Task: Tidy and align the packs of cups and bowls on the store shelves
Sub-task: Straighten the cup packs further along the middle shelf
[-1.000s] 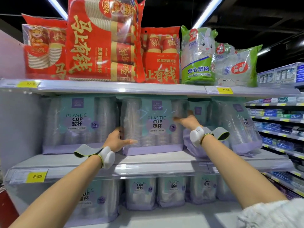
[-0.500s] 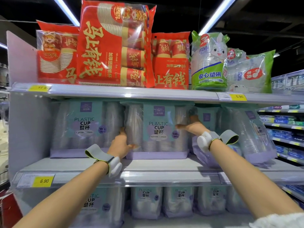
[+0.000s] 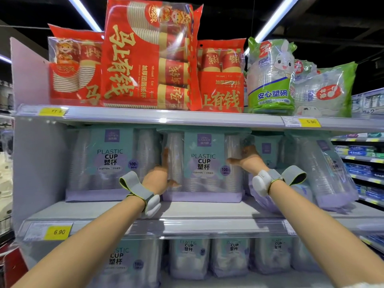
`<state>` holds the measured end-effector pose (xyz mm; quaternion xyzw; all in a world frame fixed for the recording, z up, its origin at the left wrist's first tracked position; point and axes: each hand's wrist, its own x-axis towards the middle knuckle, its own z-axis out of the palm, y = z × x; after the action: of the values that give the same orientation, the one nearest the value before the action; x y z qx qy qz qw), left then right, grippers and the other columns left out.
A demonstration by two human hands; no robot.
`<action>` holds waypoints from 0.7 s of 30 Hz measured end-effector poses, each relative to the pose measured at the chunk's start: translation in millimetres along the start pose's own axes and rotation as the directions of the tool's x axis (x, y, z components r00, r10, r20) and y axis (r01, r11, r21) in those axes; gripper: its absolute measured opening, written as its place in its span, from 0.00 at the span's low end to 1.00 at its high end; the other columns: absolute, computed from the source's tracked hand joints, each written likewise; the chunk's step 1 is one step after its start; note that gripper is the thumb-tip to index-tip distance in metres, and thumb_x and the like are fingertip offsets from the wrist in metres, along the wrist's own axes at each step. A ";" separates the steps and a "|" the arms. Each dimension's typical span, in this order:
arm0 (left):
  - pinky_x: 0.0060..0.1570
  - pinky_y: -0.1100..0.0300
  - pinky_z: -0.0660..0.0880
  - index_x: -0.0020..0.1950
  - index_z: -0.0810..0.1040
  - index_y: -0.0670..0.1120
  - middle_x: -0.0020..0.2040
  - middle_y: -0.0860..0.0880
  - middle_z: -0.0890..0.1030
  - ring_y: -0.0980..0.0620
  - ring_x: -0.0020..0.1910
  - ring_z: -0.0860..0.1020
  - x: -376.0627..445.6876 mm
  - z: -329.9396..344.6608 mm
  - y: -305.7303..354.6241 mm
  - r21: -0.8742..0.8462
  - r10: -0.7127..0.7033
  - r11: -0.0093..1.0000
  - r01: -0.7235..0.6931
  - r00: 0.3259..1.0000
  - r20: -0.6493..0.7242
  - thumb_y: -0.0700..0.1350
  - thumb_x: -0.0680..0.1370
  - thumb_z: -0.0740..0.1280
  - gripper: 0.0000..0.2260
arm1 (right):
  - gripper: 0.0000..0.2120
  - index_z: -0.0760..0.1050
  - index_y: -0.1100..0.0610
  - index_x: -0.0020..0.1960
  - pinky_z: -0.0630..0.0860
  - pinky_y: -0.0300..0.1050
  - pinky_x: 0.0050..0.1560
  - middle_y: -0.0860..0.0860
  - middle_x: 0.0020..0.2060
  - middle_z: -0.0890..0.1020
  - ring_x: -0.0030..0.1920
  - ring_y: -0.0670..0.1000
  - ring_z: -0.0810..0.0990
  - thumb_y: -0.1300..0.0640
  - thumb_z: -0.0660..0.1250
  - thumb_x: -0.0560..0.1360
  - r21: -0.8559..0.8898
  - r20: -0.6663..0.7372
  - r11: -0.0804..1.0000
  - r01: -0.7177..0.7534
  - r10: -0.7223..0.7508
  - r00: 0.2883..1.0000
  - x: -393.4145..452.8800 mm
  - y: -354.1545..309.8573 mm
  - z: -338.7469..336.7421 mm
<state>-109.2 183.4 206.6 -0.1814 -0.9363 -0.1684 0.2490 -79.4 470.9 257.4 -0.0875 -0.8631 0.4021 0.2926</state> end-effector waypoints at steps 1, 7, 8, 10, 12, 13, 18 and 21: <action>0.50 0.51 0.78 0.74 0.25 0.46 0.54 0.37 0.81 0.39 0.48 0.81 1.6 -2.6 0.4 0.006 0.007 1.000 -0.007 1.000 0.028 0.53 0.72 0.73 0.57 | 0.48 0.58 0.60 0.73 0.71 0.52 0.66 0.57 0.70 0.70 0.68 0.60 0.71 0.48 0.79 0.62 -0.020 -0.008 1.000 0.002 -0.002 1.000 -0.7 -0.8 0.8; 0.45 0.54 0.75 0.74 0.25 0.41 0.53 0.35 0.82 0.39 0.48 0.81 4.7 -12.4 11.8 0.072 -0.036 0.997 0.029 0.995 0.096 0.49 0.75 0.72 0.55 | 0.48 0.57 0.61 0.74 0.71 0.49 0.65 0.57 0.70 0.71 0.68 0.59 0.72 0.50 0.80 0.63 -0.115 -0.018 0.993 0.006 -0.008 1.000 4.1 -2.0 4.9; 0.46 0.53 0.75 0.74 0.25 0.41 0.54 0.35 0.82 0.39 0.47 0.81 4.8 -12.3 11.8 0.073 -0.036 0.997 0.029 0.994 0.104 0.49 0.75 0.71 0.54 | 0.48 0.57 0.61 0.74 0.71 0.48 0.64 0.57 0.69 0.71 0.68 0.59 0.72 0.50 0.79 0.63 -0.120 -0.029 0.993 0.002 -0.005 1.000 4.0 -2.4 6.2; 0.46 0.53 0.75 0.74 0.25 0.40 0.54 0.35 0.81 0.39 0.47 0.81 5.2 -12.2 10.1 0.073 -0.026 0.997 0.019 0.995 0.094 0.50 0.75 0.72 0.55 | 0.46 0.57 0.61 0.74 0.70 0.48 0.65 0.57 0.70 0.70 0.69 0.60 0.71 0.50 0.78 0.65 -0.150 -0.048 0.989 -0.009 0.002 0.999 2.2 -5.6 10.2; 0.45 0.54 0.74 0.75 0.26 0.40 0.54 0.35 0.81 0.40 0.44 0.80 2.8 -12.1 8.6 0.065 0.008 0.998 -0.012 0.997 0.073 0.50 0.75 0.72 0.55 | 0.46 0.55 0.61 0.75 0.69 0.49 0.66 0.57 0.71 0.69 0.70 0.60 0.69 0.50 0.77 0.67 -0.160 -0.059 0.987 -0.024 0.014 0.998 0.4 -6.7 14.1; 0.43 0.55 0.74 0.75 0.26 0.40 0.54 0.35 0.82 0.40 0.42 0.79 0.6 -12.7 8.6 0.055 0.019 0.998 -0.023 0.997 0.074 0.50 0.75 0.72 0.54 | 0.46 0.55 0.61 0.75 0.69 0.49 0.66 0.57 0.71 0.68 0.70 0.60 0.69 0.50 0.76 0.67 -0.159 -0.059 0.987 -0.026 0.017 0.998 -0.8 -7.8 14.8; 0.51 0.52 0.78 0.77 0.31 0.41 0.55 0.37 0.81 0.40 0.51 0.81 -1.5 -14.2 8.0 0.049 -0.018 0.999 0.013 0.994 0.106 0.51 0.74 0.72 0.53 | 0.43 0.57 0.60 0.74 0.71 0.48 0.64 0.57 0.70 0.70 0.67 0.60 0.72 0.52 0.76 0.67 -0.168 -0.034 0.986 -0.018 0.012 0.999 -6.6 -12.1 7.9; 0.47 0.55 0.74 0.72 0.64 0.34 0.55 0.39 0.80 0.41 0.50 0.79 -3.7 -17.4 10.1 0.091 -0.070 0.994 0.060 0.991 0.112 0.55 0.74 0.71 0.36 | 0.38 0.61 0.60 0.71 0.73 0.47 0.61 0.58 0.67 0.73 0.65 0.61 0.74 0.53 0.75 0.68 -0.140 -0.026 0.990 -0.009 0.006 1.000 -14.0 -9.9 0.5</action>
<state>-94.8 184.3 221.2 -0.1490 -0.9611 -0.1245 0.1967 -67.5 458.7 258.4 -0.1161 -0.8850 0.3405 0.2954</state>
